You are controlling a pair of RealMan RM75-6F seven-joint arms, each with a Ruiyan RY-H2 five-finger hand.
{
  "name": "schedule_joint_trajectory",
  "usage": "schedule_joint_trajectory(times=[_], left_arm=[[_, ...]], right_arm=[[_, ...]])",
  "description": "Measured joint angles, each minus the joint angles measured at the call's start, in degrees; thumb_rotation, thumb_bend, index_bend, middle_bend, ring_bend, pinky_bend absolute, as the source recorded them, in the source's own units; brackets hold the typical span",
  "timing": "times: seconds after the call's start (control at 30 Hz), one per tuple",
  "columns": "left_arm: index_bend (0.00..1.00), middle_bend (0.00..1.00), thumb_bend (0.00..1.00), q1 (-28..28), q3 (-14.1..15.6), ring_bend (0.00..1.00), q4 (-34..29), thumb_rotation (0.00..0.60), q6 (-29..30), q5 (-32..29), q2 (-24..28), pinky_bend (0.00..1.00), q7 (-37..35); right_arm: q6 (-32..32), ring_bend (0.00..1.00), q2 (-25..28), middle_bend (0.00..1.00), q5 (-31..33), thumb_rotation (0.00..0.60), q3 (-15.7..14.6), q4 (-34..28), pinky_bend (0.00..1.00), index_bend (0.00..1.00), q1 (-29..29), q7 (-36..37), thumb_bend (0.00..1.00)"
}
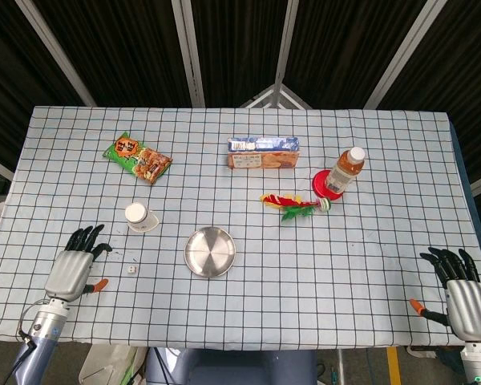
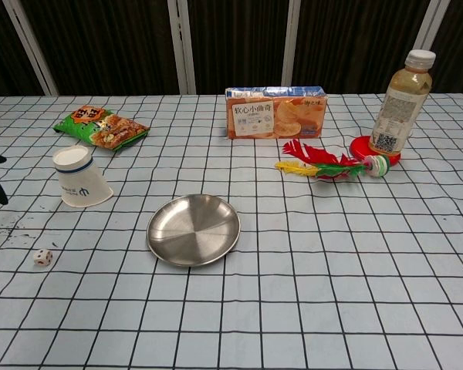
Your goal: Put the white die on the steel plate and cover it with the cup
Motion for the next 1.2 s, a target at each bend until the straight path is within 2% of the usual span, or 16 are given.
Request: schedule_joint_trajectory(times=[0.43,0.83,1.2], left_arm=[[0.39,0.04,0.30,-3.01,-2.11,0.00,2.60,0.600,-4.54,-7.30,-5.40,0.00,6.10],[0.45,0.06,0.31,-4.83,-1.52,0.00,1.66,0.600,-5.97,-8.80,-6.97,0.00,7.93],[0.45,0.07,0.32,-5.61,-1.15,0.00,2.61,0.600,-6.50,-10.84,-8.10,0.00,9.95]], right_arm=[[-0.06,0.13,0.25,0.19,0.19,0.600,0.01,0.04,0.00,0.22,-0.14,0.35,0.10],[-0.43,0.13,0.25,0.19,0.46,0.600,0.12,0.45,0.00,0.22,-0.08,0.92,0.10],[-0.23,0.13,0.40,0.19,0.45,0.600,0.21,0.29,0.00,0.22,-0.20,1.03,0.10]])
